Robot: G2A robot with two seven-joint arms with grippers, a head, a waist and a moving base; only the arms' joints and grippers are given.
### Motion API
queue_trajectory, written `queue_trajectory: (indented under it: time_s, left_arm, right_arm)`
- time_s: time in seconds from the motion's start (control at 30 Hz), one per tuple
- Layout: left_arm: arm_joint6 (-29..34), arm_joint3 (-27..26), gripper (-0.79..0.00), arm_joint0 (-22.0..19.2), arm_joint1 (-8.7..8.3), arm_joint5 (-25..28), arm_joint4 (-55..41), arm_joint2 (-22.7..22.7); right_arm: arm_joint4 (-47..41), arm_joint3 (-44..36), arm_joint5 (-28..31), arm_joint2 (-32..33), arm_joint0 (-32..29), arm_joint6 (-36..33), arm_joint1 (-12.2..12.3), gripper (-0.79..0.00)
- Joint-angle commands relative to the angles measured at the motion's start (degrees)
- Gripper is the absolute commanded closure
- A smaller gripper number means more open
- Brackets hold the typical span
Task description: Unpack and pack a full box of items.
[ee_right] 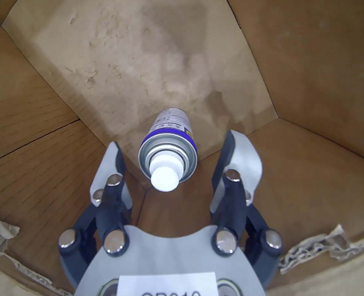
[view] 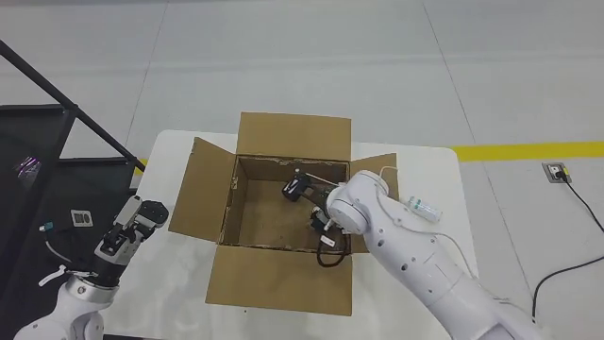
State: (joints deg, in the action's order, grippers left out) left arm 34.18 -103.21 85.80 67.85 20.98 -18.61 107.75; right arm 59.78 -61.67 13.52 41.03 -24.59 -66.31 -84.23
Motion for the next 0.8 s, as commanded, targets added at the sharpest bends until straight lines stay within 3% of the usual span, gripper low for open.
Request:
queue_trajectory:
  time_s: [0.0,0.03,0.07,0.3,0.57,0.77]
  left_arm:
    - [0.0,0.0,-0.785,0.0,0.0,0.0,0.0,0.0]
    - [0.0,0.0,-0.785,0.0,0.0,0.0,0.0,0.0]
    - [0.0,0.0,-0.785,0.0,0.0,0.0,0.0,0.0]
    - [0.0,0.0,-0.785,0.0,0.0,0.0,0.0,0.0]
    - [0.0,0.0,-0.785,0.0,0.0,0.0,0.0,0.0]
    - [0.0,0.0,-0.785,0.0,0.0,0.0,0.0,0.0]
  right_arm:
    - [-0.16,0.79,0.05,-0.19,0.35,0.19,-0.26,-0.2]
    - [-0.25,1.07,0.07,-0.24,0.51,0.19,-0.38,-0.065]
    - [-0.34,1.2,0.13,-0.23,0.7,0.17,-0.47,0.0]
    - [-2.32,-5.17,1.88,3.8,-0.21,1.83,0.47,0.0]
    - [4.84,-32.22,-0.58,15.33,-11.59,-1.18,4.8,0.0]
    - [12.82,-49.79,-5.23,22.59,-20.54,-1.32,6.7,0.0]
